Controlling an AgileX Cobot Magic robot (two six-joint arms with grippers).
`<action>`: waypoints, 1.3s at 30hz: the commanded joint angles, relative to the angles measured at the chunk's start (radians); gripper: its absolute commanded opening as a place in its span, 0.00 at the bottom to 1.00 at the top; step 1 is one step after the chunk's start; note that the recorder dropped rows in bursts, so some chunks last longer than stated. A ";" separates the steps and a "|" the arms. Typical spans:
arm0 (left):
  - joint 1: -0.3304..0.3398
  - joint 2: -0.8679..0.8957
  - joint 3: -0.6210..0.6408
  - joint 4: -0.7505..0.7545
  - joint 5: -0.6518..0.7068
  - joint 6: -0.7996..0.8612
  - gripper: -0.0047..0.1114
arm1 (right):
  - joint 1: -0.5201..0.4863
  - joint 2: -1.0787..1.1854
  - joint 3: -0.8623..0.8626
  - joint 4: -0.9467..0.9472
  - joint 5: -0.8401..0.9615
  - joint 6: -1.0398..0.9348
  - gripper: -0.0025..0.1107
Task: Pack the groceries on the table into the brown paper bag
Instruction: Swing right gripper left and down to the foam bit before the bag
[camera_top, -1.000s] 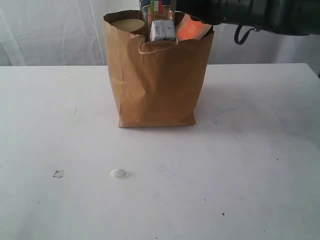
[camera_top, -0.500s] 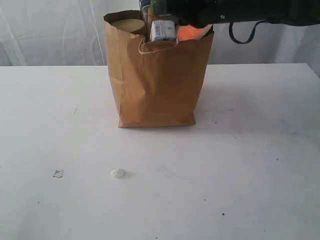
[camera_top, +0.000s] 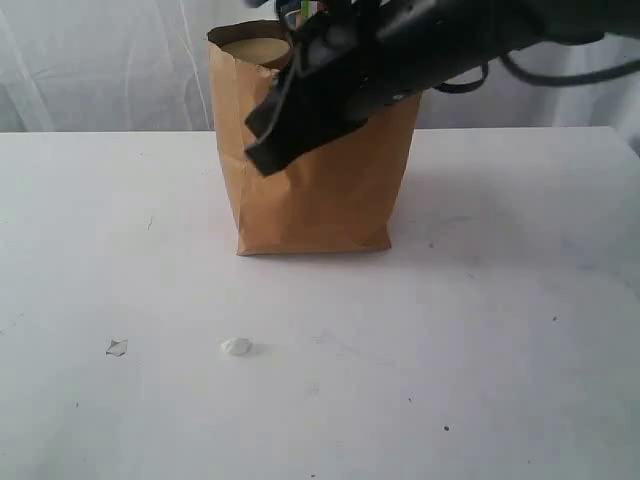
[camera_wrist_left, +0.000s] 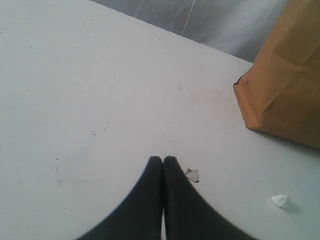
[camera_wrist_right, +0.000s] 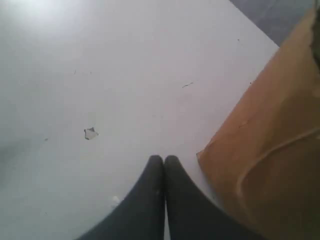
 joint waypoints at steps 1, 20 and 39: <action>0.002 -0.004 0.003 -0.010 -0.002 -0.005 0.04 | 0.113 0.028 0.000 -0.340 -0.047 0.236 0.02; 0.002 -0.004 0.003 -0.010 -0.002 -0.005 0.04 | 0.154 0.327 0.000 -0.277 0.133 0.164 0.23; 0.002 -0.004 0.003 -0.010 -0.002 -0.005 0.04 | 0.213 0.539 0.000 -0.249 -0.227 0.021 0.45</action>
